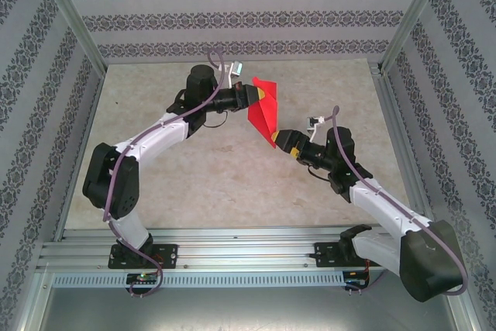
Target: Fold a paper plane with a square sheet of paper (fold left side to right side)
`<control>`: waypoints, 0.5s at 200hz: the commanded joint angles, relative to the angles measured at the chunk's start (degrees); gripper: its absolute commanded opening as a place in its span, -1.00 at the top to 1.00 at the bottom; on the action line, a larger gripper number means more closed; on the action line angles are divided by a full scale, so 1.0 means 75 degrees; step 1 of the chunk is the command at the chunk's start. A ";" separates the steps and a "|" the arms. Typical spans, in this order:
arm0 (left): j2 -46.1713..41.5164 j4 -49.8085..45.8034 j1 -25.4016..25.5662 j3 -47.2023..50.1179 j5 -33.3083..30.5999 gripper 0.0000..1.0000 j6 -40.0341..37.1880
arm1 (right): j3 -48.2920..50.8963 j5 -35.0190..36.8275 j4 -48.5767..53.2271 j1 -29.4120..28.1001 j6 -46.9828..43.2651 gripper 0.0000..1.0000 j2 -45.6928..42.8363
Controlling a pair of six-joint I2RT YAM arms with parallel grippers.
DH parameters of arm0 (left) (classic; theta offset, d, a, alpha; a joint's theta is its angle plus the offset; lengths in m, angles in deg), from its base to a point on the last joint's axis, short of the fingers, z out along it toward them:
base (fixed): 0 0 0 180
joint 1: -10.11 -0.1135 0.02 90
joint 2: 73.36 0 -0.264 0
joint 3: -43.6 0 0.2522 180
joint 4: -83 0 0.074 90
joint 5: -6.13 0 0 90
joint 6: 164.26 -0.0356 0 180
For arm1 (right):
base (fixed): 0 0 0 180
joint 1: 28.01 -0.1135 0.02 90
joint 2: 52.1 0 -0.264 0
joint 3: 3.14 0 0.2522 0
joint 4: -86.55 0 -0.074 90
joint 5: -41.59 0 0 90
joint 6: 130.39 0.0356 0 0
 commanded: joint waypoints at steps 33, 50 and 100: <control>-0.0189 0.1331 0.0066 0.0347 0.0474 0.82 0.1031 | -0.0386 -0.0419 -0.1564 -0.0385 0.0784 -0.72 0.0708; -0.0212 0.1334 0.0075 0.0380 0.0501 0.82 0.1058 | -0.0465 -0.0591 -0.1826 -0.0420 0.0884 -0.52 0.0829; -0.0183 0.1140 0.0067 0.0450 0.0536 0.81 0.0986 | -0.0493 -0.0698 -0.1851 -0.0409 0.0791 0.27 0.0743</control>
